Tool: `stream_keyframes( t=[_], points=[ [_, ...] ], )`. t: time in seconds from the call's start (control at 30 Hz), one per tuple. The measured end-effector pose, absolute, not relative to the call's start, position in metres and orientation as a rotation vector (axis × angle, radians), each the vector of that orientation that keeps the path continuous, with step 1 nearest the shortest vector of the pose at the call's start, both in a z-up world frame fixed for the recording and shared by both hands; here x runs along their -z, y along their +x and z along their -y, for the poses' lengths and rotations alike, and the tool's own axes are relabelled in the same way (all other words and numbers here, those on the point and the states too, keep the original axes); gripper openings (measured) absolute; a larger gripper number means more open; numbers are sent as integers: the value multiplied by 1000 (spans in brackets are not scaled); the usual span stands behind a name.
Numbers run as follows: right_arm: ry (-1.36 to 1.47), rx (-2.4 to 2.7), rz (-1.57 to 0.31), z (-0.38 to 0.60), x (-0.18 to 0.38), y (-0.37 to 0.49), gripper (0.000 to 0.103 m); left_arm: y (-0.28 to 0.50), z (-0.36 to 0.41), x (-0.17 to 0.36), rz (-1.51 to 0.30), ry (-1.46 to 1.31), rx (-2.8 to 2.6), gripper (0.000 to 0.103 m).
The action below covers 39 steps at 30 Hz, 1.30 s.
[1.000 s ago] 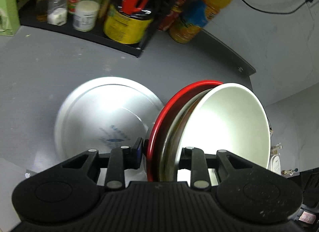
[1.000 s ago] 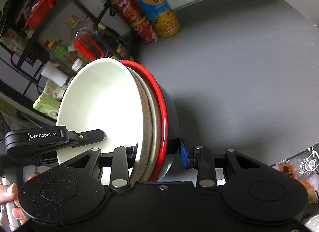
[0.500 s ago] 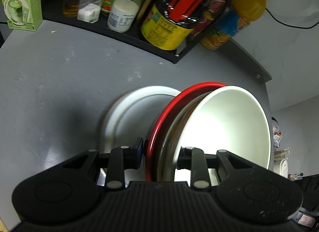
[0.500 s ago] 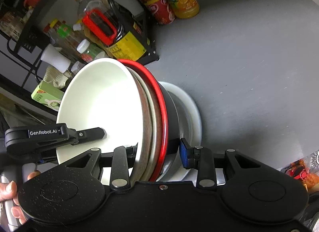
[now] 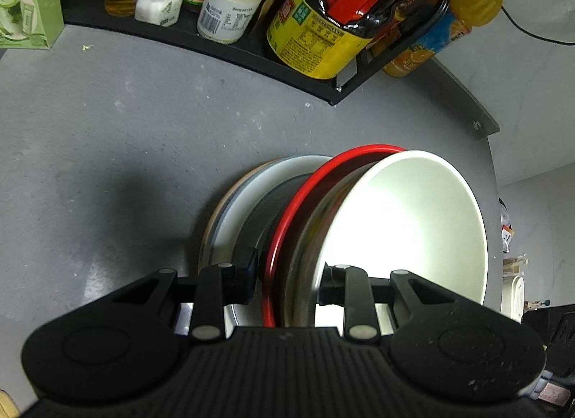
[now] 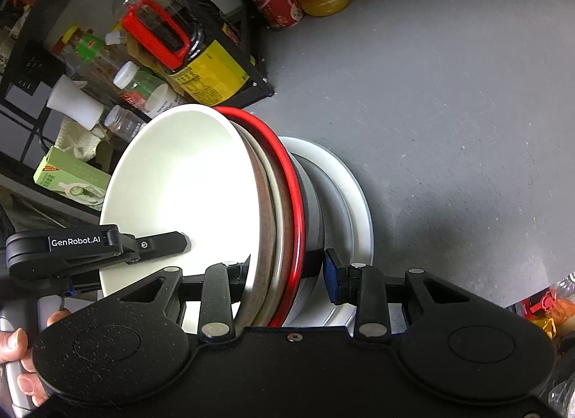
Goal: Organize plates and bowls
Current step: 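Lift the red bowl stack with both grippers over the plate stack, then lower the bowl stack onto the plates and open both grippers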
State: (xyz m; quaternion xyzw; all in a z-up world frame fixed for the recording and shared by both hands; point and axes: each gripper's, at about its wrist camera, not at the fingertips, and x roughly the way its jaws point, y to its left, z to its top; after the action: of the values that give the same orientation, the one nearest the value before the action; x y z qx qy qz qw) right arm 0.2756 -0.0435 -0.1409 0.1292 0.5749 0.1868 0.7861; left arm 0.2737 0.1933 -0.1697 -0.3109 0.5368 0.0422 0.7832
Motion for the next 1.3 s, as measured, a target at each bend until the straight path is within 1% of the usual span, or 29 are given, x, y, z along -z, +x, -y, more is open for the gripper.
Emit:
stream_keyframes(
  t=[0.27, 0.33, 0.4, 0.5, 0.57, 0.63, 0.7, 0.73, 0.77, 0.8, 0.87, 0.93, 1.0, 1.1, 1.17, 1.3],
  points=[
    [274, -380, -1242, 41, 145, 275, 34, 279, -192, 170, -1155, -649, -58, 28],
    [281, -379, -1241, 41, 146, 276, 36, 280, -190, 169, -1159, -629, -56, 28],
    [296, -379, -1242, 41, 147, 276, 41, 281, -188, 169, -1160, -614, -49, 28],
    [286, -382, -1239, 38, 146, 275, 45, 282, -187, 170, -1174, -607, -43, 29],
    [271, -382, -1233, 36, 146, 274, 45, 283, -184, 170, -1174, -584, -39, 32],
    [264, -385, -1228, 36, 145, 272, 46, 285, -181, 168, -1176, -563, -36, 32],
    [248, -391, -1215, 37, 143, 270, 49, 285, -178, 165, -1174, -530, -39, 36],
    [243, -394, -1211, 38, 141, 269, 51, 285, -177, 163, -1171, -513, -45, 41],
    [238, -393, -1205, 38, 139, 268, 56, 284, -176, 161, -1167, -497, -52, 45],
    [232, -393, -1197, 39, 137, 268, 59, 282, -176, 158, -1158, -486, -58, 47],
    [219, -398, -1173, 41, 131, 267, 62, 280, -177, 154, -1142, -476, -64, 56],
    [215, -402, -1150, 43, 125, 266, 67, 278, -178, 148, -1121, -469, -75, 60],
    [212, -404, -1123, 46, 118, 265, 75, 277, -179, 142, -1102, -459, -84, 65],
    [205, -396, -1079, 53, 108, 263, 82, 277, -176, 134, -1078, -426, -85, 75],
    [204, -387, -1053, 60, 102, 262, 86, 277, -172, 128, -1065, -410, -88, 83],
    [187, -357, -1008, 75, 92, 257, 99, 277, -165, 116, -1024, -361, -96, 86]
  ],
)
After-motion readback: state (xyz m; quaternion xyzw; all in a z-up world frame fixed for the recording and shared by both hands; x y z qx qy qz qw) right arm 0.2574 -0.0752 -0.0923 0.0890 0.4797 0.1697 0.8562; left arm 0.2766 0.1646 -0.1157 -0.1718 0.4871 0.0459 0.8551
